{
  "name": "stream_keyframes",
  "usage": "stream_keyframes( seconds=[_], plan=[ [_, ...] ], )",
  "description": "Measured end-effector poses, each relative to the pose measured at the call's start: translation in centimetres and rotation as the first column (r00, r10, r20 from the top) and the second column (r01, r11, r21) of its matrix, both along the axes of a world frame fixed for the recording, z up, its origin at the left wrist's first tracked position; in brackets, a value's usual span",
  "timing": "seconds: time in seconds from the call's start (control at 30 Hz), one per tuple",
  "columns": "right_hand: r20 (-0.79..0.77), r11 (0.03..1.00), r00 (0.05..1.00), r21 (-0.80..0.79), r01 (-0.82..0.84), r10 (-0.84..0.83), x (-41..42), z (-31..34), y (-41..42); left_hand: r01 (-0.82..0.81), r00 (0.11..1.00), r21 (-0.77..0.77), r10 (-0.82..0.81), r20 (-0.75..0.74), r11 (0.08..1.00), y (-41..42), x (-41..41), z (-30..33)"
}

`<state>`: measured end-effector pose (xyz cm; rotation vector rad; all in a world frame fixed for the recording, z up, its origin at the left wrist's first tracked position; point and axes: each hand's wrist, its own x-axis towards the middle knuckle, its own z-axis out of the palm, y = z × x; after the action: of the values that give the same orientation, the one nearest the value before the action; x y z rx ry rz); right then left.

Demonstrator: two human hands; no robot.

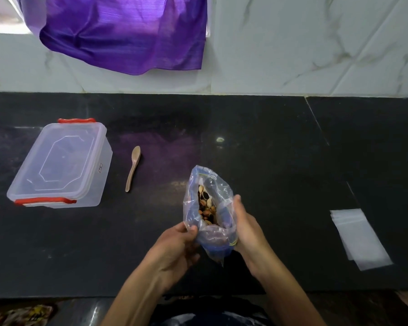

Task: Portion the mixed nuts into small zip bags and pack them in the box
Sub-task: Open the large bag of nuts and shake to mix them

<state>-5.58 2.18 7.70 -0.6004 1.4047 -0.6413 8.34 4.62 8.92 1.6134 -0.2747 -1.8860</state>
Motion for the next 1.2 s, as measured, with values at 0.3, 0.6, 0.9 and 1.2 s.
stream_keyframes(
  seconds=[0.3,0.6,0.9,1.2],
  plan=[
    [0.139,0.992,0.987,-0.110,-0.064,0.079,-0.1,1.4,-1.3,-0.013,0.999,-0.080,0.017,0.041,0.997,-2.2,0.7,0.1],
    [0.437,0.993,0.897,0.117,0.014,-0.065,1.3,0.5,-2.0,-0.252,0.926,0.109,0.273,-0.261,0.961,-3.4,-0.1,-1.2],
    [0.157,0.999,0.986,-0.026,-0.046,0.049,3.4,-1.8,-1.8,0.223,0.934,-0.292,-0.118,0.336,0.930,-2.4,-1.4,-1.9],
    [-0.341,0.873,0.904,-0.320,-0.368,0.256,2.4,-1.6,-1.5,0.278,0.915,-0.426,-0.103,0.389,0.861,-2.6,-0.5,-4.1]
  ],
)
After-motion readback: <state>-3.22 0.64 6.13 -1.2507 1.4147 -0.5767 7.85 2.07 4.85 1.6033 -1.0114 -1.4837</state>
